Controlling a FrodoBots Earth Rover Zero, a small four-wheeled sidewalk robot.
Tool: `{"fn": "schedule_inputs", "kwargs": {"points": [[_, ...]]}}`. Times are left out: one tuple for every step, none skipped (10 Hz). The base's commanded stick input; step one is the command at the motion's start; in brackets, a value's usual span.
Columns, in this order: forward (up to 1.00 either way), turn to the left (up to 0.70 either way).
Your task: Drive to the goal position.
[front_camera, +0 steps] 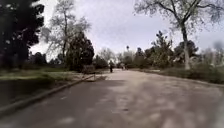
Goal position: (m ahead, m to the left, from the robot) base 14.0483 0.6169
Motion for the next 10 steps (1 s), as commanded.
{"fn": "schedule_inputs", "kwargs": {"points": [[0.7, 0.0], [0.7, 0.0], [0.7, 0.0], [0.7, 0.0], [0.7, 0.0], [0.7, 0.0], [0.7, 0.0], [0.7, 0.0], [0.7, 0.0], [0.7, 0.0]]}}
